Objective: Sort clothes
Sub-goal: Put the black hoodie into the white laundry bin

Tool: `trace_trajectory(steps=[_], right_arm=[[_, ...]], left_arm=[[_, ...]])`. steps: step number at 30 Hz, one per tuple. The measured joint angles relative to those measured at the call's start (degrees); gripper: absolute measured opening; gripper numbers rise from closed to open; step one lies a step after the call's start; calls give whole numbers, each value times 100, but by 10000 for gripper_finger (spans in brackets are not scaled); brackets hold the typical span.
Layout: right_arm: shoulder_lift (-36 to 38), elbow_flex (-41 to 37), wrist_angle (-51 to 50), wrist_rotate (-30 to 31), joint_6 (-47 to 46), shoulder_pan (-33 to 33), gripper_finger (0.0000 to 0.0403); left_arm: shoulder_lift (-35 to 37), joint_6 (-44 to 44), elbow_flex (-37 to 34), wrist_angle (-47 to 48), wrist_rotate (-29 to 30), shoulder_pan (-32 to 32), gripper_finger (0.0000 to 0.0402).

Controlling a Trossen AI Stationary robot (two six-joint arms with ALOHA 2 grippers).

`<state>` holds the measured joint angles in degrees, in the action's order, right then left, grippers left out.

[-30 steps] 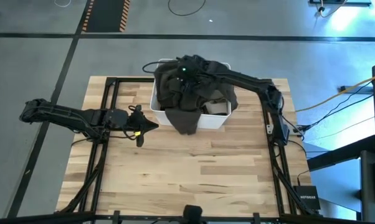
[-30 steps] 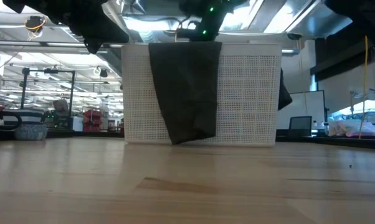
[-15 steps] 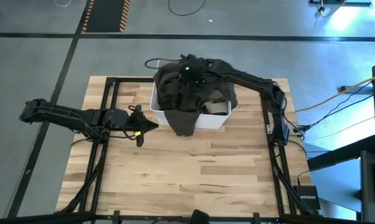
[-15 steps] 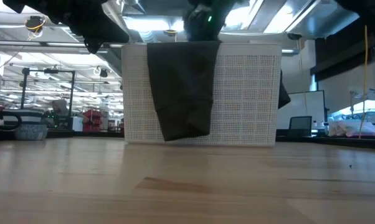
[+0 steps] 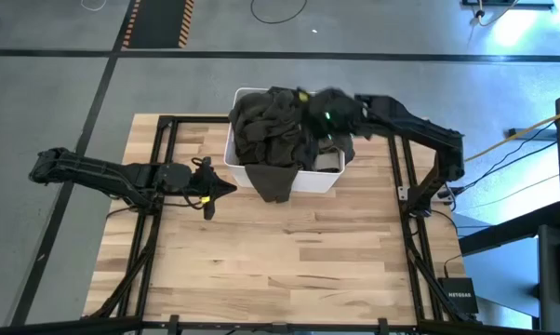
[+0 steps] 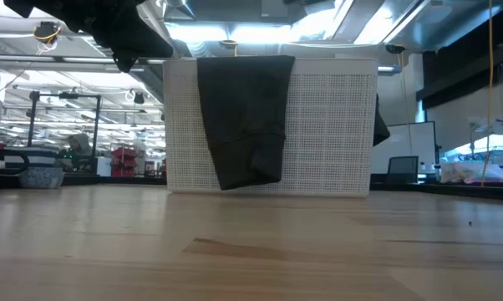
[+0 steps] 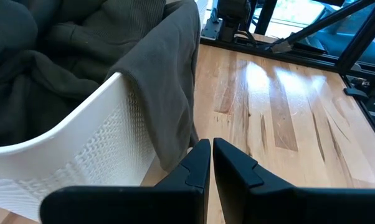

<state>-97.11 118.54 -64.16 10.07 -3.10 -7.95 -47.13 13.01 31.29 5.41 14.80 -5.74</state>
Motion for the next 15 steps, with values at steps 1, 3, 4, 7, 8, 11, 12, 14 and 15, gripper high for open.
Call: trace_trajectory(steps=[1,3,4,7,8,11,12,14,15], right_arm=[[40,-8,-139,0,-91,197,245],[66,-58,-492,31,-113,610,245],[65,-104,-711,44,-86,815,245],[51,-395,-1175,154,-110,1388,245],[53,-548,-1187,264,-210,1560,245],[64,-1140,-1159,815,-456,1983,246],[66,-1403,-1087,1048,-539,2089,246],[86,-1963,-819,1484,-661,2245,246],[100,-2266,-647,1685,-734,2306,246]], left_arm=[[0,1,0,4,0,0,15],[0,2,0,2,-1,0,15],[0,1,0,7,-1,0,15],[0,32,0,15,-1,0,15],[0,37,0,23,-1,0,15],[0,49,0,71,-1,0,15],[0,49,0,81,-1,0,15],[0,49,0,105,-1,0,15],[0,49,0,105,-1,0,15]])
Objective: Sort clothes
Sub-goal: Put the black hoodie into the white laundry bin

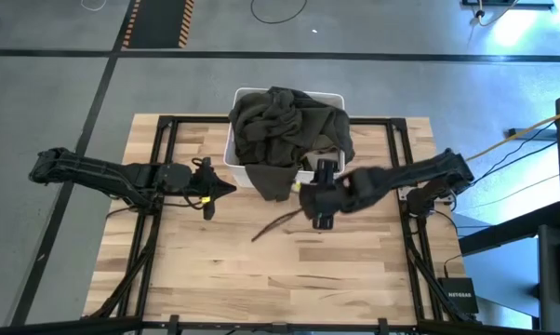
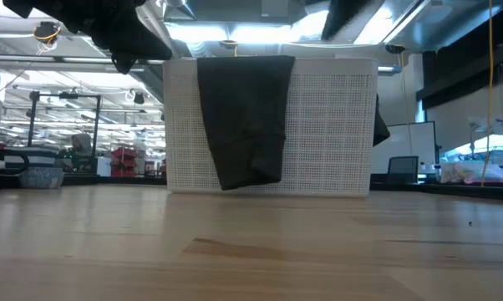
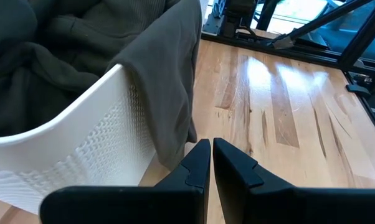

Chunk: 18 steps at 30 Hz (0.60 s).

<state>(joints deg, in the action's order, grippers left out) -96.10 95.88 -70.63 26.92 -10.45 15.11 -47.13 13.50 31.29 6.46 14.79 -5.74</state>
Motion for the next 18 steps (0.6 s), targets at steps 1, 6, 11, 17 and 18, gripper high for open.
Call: trace_trajectory(steps=[1,6,11,17,18], right_arm=[[8,-313,231,207,-90,38,246],[10,-1706,1942,717,-127,62,246],[12,-2672,3384,1437,-124,65,246],[12,-3261,4655,1617,-113,64,246],[12,-3330,4912,1691,-108,62,246]], left_arm=[[0,0,0,3,0,0,15],[0,-18,0,17,0,0,15],[0,-17,0,18,0,-1,15],[0,-16,0,19,1,0,15],[0,-20,0,17,0,0,15]])
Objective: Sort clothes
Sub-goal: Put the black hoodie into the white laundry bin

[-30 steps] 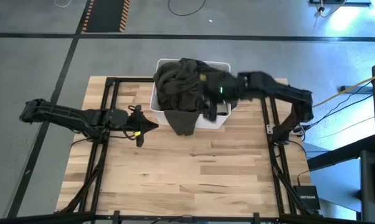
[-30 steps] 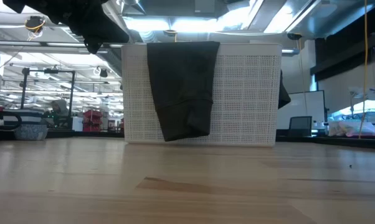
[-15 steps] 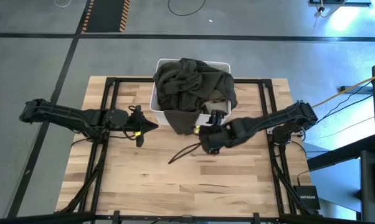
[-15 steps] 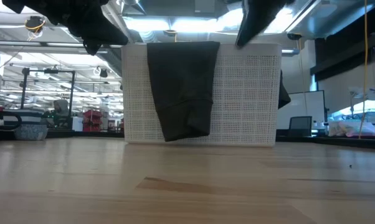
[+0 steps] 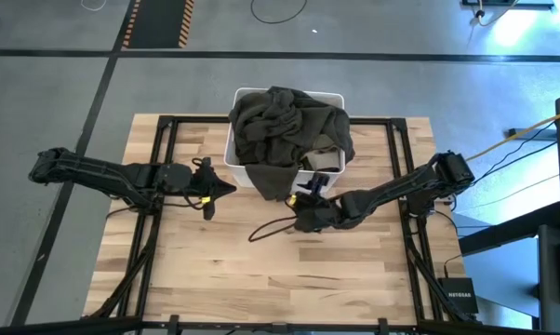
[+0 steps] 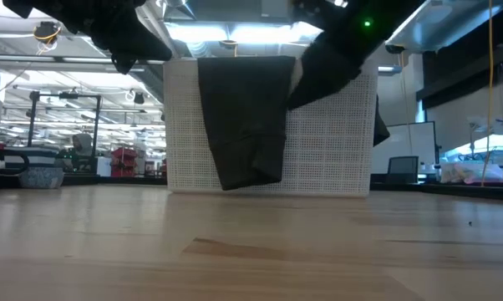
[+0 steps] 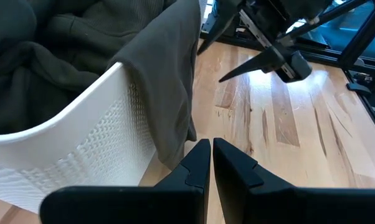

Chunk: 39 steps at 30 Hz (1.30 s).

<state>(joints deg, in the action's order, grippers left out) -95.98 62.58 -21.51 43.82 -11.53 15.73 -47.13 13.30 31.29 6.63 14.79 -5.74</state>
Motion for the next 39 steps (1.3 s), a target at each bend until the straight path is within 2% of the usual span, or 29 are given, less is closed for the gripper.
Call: trace_trajectory(steps=[3,11,17,21,30,34,39], right_arm=[[2,-176,624,69,75,-78,246],[2,-235,1450,-361,167,-471,246],[2,-213,2498,-504,801,-505,246],[2,119,2756,-482,1295,-503,246],[2,1632,2614,17,3302,-694,246],[4,2463,2068,76,3701,-1042,246],[7,3115,806,577,3881,-1600,246]], left_arm=[[0,7,0,0,1,0,15],[-7,-10,0,2,2,0,15],[-7,-16,0,2,0,0,15],[-7,-2,0,4,1,0,15],[-7,-2,0,4,0,-2,15],[-7,-2,0,13,0,0,15],[-7,-2,0,34,2,-2,15]])
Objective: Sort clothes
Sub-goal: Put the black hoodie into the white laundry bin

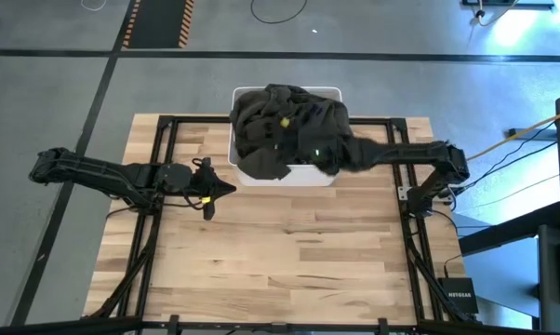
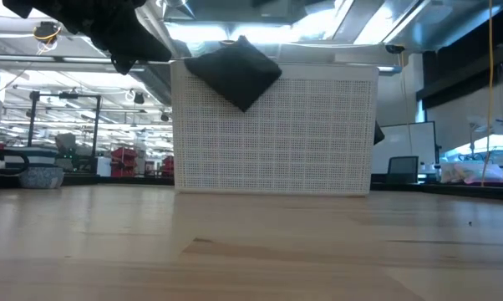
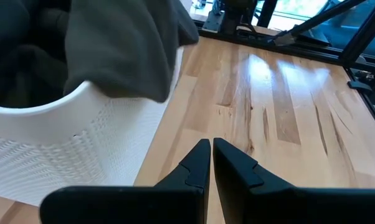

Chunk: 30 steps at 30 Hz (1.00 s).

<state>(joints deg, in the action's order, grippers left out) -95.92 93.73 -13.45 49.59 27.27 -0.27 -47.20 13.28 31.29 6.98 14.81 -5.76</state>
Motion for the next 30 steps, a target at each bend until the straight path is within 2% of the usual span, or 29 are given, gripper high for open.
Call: trace_trajectory(steps=[4,6,9,12,18,24,30], right_arm=[[-2,71,-1249,-24,-581,-297,246],[-9,71,-1792,-337,-992,-283,246],[-7,73,-2414,-1155,-1473,-25,246],[-7,-21,-2753,-1453,-1617,384,246],[-4,-614,-2554,-1530,-1654,1107,246],[-9,-1920,-1498,-1900,-1960,1433,246],[-13,-3070,-156,-1297,-2090,1270,246]], left_arm=[[0,1,0,20,-2,1,15],[1,0,0,23,-2,1,15],[2,0,0,23,-2,0,15],[2,0,0,23,-1,0,15],[2,22,0,18,-2,0,15],[2,24,0,13,-2,0,15],[2,-6,0,-9,0,3,15]])
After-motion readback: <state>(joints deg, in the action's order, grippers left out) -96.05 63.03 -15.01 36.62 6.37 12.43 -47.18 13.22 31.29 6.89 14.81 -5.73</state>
